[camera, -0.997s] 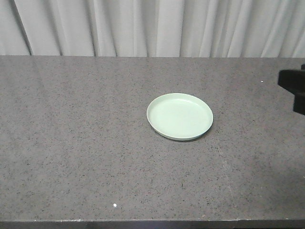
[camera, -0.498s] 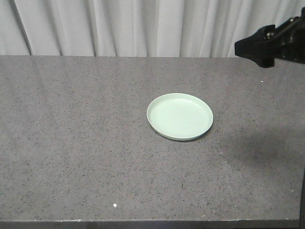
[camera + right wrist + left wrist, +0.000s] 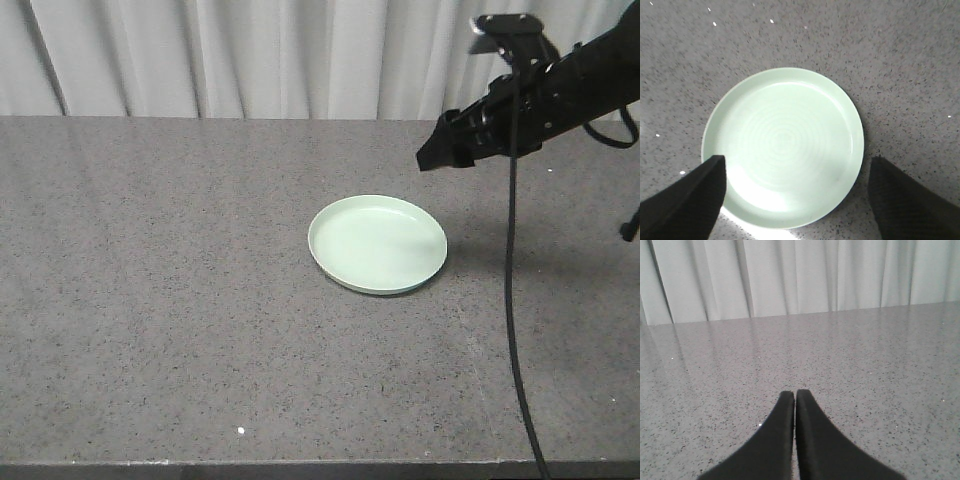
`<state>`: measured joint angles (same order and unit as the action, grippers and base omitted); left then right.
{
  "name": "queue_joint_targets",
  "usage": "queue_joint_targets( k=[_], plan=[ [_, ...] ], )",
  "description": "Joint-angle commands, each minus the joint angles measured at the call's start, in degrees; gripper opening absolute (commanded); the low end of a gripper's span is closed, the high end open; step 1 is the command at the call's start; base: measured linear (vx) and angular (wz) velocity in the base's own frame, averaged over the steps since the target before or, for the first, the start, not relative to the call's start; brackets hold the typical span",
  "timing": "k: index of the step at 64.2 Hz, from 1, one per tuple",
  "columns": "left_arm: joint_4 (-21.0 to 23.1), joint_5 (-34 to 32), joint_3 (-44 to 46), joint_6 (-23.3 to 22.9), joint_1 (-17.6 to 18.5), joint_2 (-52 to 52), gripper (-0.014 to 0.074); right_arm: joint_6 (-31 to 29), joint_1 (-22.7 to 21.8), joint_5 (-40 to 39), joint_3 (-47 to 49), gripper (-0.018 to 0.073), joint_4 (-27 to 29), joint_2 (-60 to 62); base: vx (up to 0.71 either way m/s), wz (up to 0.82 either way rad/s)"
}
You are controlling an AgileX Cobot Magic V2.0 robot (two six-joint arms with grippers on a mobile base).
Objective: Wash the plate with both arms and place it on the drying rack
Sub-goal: 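Move the right gripper down to the pale green plate's rim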
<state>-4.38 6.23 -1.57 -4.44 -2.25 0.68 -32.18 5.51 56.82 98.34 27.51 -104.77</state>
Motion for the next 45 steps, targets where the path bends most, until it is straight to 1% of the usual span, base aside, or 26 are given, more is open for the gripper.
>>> queue_joint_targets(
  k=[1,2,8,13,26,35,45],
  plan=[
    [0.49,-4.39,-1.06,-0.22,-0.05,0.85,-0.0006,1.71,2.48,-2.13,4.45,0.0559,-3.80,-0.51,0.00,0.00],
    [0.49,-4.39,-1.06,-0.22,-0.05,0.85,-0.0006,2.56,2.96,-2.18,5.00,0.0559,-5.86,-1.00,0.00,0.00],
    [0.49,-4.39,-1.06,-0.22,-0.05,0.85,-0.0006,9.56,4.30,-2.53,9.04,0.0559,-13.36,-4.26,0.00,0.00],
    [0.49,-4.39,-1.06,-0.22,-0.05,0.85,-0.0006,12.20,4.71,-1.92,11.97,0.0559,-17.91,-6.76,0.00,0.00],
    [0.49,-4.39,-1.06,-0.22,-0.05,0.85,-0.0006,13.67,4.89,1.27,16.36,0.0559,-18.26,-12.78,0.00,0.00],
    [0.49,-4.39,-1.06,-0.22,-0.05,0.85,-0.0006,15.85,4.89,1.11,16.49,0.0559,-19.10,-15.63,0.00,0.00],
    [0.49,-4.39,-1.06,-0.22,-0.05,0.85,-0.0006,16.21,4.89,0.81,16.49,0.0559,-19.48,-17.67,0.00,0.00]
  ],
)
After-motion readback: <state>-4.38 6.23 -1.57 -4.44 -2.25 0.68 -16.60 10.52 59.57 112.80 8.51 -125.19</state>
